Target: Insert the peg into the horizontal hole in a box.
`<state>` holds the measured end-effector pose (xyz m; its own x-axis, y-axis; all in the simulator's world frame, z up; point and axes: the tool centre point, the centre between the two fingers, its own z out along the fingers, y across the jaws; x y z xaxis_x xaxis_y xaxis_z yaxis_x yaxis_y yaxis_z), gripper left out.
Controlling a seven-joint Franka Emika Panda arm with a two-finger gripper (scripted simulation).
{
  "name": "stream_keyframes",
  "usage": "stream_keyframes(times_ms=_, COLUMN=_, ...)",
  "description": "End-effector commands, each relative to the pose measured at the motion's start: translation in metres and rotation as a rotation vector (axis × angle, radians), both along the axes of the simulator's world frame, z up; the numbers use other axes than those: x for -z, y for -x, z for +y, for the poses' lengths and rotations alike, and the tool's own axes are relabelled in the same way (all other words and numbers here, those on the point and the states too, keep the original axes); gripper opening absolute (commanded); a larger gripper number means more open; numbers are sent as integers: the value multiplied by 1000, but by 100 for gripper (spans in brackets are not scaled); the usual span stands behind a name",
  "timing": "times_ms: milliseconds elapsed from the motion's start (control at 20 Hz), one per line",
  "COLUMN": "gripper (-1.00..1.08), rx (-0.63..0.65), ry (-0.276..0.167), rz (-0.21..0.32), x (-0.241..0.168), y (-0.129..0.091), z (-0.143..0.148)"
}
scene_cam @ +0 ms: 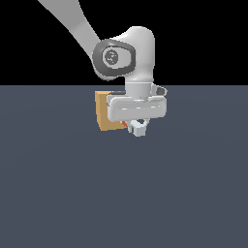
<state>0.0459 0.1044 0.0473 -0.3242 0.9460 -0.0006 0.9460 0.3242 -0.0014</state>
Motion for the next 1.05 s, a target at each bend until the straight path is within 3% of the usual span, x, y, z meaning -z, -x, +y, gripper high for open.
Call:
stream_keyframes(times_ms=0, gripper=-100, rx=0, ry=0, rz=0, x=0, y=0, z=0)
stream_keyframes(times_ms=300, gripper=-100, rx=0, ry=0, rz=0, x=0, y=6, z=15)
stream_keyframes(times_ms=750, gripper=-100, rx=-1, ry=0, rz=-2, x=-1, y=26, z=73)
stream_keyframes(times_ms=1000, gripper=-100, rx=-1, ry=0, rz=-2, x=-1, y=30, z=83)
